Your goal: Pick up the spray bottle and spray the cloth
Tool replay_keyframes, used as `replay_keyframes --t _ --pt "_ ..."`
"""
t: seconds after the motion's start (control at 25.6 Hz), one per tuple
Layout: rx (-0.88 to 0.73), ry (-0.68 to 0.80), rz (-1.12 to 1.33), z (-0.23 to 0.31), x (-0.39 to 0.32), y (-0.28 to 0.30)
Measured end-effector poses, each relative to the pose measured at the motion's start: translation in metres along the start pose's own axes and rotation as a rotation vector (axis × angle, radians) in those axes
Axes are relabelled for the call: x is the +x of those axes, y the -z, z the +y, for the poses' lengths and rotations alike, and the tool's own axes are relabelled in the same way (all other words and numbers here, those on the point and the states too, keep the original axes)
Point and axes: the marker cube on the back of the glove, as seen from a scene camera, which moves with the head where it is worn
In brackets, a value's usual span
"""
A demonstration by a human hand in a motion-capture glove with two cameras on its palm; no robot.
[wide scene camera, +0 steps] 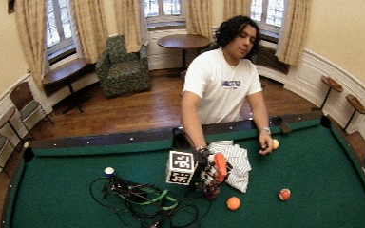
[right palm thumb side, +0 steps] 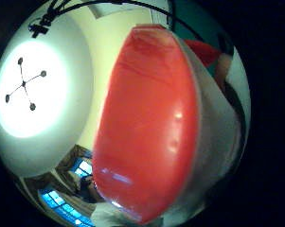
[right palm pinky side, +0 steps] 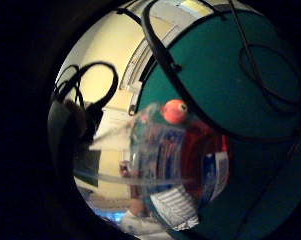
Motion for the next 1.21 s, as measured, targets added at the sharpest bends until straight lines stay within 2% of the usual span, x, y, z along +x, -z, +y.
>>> replay_keyframes --t 0.78,1.02,1.21 --pt "-0.302 0.191 -0.018 0.047 -0.125 0.058" --pt "-0.473 0.195 0.019 0.067 -0.165 0.069" --pt "-0.611 0.134 0.083 0.078 -0.188 0.066"
